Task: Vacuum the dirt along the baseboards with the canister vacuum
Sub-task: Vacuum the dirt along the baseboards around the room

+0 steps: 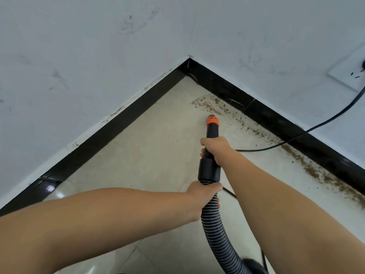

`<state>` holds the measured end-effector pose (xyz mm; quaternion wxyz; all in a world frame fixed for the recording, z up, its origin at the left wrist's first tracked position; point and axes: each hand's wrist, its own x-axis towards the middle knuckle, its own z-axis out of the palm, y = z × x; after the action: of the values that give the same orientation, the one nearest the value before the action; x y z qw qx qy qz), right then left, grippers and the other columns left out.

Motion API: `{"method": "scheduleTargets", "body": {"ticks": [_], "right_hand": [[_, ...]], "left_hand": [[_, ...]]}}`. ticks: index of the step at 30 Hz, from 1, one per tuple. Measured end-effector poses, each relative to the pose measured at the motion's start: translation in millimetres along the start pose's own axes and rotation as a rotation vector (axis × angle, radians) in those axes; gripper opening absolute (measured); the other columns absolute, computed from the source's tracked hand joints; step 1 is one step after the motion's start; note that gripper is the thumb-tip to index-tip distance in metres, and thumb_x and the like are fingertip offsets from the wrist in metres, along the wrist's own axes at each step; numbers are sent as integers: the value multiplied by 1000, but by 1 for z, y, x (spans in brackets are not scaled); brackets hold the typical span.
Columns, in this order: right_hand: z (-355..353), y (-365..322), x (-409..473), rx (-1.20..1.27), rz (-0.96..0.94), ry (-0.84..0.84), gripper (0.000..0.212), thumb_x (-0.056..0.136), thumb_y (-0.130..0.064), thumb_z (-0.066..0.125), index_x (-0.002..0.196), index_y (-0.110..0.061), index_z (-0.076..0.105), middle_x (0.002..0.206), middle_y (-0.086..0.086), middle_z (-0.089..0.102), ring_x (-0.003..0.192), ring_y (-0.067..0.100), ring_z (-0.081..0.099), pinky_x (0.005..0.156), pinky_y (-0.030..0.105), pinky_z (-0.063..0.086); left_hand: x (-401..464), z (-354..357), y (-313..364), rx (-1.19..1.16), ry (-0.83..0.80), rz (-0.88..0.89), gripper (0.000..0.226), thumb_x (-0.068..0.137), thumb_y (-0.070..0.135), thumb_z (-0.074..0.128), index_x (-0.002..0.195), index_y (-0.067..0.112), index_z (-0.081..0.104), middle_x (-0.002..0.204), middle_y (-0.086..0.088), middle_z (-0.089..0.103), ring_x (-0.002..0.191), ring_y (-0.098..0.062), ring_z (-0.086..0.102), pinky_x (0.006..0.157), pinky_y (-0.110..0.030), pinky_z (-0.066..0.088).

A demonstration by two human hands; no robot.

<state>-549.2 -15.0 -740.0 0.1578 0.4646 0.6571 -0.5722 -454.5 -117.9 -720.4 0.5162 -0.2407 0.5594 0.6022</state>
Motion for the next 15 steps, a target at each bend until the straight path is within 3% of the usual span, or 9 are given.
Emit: {"method": "scheduleTargets", "body": {"ticks": [10, 15], "right_hand": [[42, -32, -1, -3, -73, -236, 13, 85, -5, 60, 86, -5, 47, 61, 10, 54, 36, 16, 52, 39, 21, 47], [25, -43, 15, 68, -54, -160, 14, 86, -5, 60, 84, -7, 46, 63, 10, 55, 40, 17, 54, 42, 23, 48]], "left_hand": [[7, -29, 24, -30, 141, 89, 17, 85, 12, 64, 94, 2, 54, 73, -15, 58, 53, -24, 55, 55, -30, 50], [17, -23, 42, 4, 108, 123, 18, 86, 10, 64, 96, 0, 53, 68, -13, 54, 52, -23, 53, 52, -30, 49]]}}
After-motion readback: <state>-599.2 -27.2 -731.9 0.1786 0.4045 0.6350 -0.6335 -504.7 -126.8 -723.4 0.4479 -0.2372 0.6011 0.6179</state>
